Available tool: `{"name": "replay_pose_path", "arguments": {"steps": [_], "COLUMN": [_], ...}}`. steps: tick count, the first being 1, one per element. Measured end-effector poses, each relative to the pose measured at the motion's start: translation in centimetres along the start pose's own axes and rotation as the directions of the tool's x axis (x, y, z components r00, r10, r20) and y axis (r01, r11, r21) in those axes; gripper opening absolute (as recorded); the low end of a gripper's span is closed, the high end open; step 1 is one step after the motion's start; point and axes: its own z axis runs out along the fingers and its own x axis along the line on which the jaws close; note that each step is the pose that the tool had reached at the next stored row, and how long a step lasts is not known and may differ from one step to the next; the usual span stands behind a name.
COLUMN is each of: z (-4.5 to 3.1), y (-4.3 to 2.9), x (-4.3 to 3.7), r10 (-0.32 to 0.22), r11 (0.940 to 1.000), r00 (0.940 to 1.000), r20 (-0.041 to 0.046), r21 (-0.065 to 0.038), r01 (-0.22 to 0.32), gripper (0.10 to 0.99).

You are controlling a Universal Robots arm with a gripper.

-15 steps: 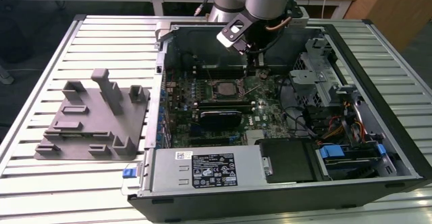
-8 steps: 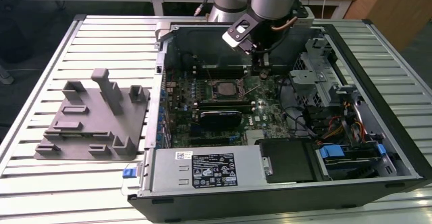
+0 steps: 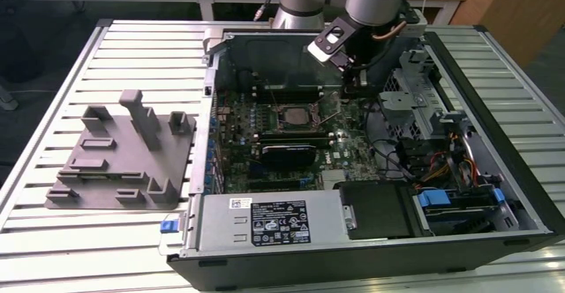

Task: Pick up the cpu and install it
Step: 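Close the cpu cover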

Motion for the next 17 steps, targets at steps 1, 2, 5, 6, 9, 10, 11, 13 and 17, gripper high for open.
{"name": "replay_pose_path", "arguments": {"steps": [1,2,5,6,9,10,11,13,17], "z": [0.01,0.02,0.13,0.25,0.79,0.97,1.15,1.50,1.79], "y": [0.28,0.48,0.69,0.72,0.72,0.72,0.72,0.71,0.70], "x": [0.00,0.01,0.01,0.00,-0.02,-0.03,-0.04,-0.05,-0.07], "r10": [0.000,0.000,0.000,0.000,0.000,0.000,0.000,0.000,0.000], "r11": [1.0000,1.0000,1.0000,1.0000,1.0000,1.0000,1.0000,1.0000,1.0000], "r00": [1.0000,1.0000,1.0000,1.0000,1.0000,1.0000,1.0000,1.0000,1.0000], "r20": [0.0000,-0.0001,-0.0001,0.0001,-0.0001,0.0000,0.0000,-0.0002,0.0002], "r21": [0.000,0.000,0.000,0.000,0.000,0.000,0.000,0.001,0.003], "r01": [0.000,0.000,0.000,0.000,0.000,0.000,0.000,0.000,0.000], "gripper": [0.106,0.106,0.106,0.106,0.106,0.106,0.106,0.106,0.106]}}
